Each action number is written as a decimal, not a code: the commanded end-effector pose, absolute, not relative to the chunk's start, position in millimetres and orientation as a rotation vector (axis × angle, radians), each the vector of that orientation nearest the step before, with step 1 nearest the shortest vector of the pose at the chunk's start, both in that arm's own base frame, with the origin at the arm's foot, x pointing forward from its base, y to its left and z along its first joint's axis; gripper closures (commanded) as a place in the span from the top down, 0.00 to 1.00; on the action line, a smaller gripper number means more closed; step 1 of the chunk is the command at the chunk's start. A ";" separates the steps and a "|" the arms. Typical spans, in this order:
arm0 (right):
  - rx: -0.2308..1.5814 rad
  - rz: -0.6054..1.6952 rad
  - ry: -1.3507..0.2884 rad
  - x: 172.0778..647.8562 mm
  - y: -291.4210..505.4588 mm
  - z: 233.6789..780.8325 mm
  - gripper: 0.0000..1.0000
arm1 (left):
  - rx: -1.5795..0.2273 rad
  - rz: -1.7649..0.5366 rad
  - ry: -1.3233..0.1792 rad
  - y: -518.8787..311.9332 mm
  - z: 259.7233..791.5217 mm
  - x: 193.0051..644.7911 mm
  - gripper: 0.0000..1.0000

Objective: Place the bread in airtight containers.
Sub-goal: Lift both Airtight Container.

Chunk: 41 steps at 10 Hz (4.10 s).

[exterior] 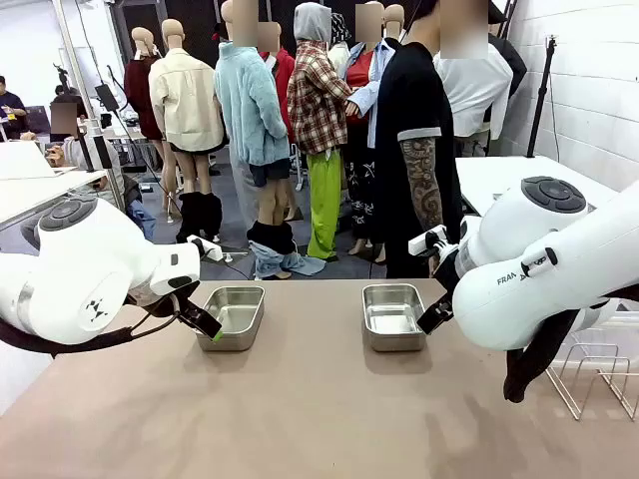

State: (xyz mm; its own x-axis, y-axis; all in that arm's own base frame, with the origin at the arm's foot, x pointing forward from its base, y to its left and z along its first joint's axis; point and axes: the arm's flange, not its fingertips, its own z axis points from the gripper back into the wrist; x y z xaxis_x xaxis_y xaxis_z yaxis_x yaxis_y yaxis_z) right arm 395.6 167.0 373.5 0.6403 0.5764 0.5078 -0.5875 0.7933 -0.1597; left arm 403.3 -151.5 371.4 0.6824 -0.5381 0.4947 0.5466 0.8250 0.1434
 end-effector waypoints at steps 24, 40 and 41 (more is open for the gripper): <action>0.053 -0.048 -0.665 293.0 -181.5 456.8 1.00 | 0.048 -0.363 -0.686 7.0 503.0 450.8 1.00; 0.044 -0.064 -0.719 295.7 -207.3 507.7 1.00 | 0.101 -0.339 -0.695 7.7 506.7 433.9 1.00; 0.044 -0.064 -0.719 295.7 -207.3 507.7 1.00 | 0.101 -0.339 -0.695 7.7 506.7 433.9 1.00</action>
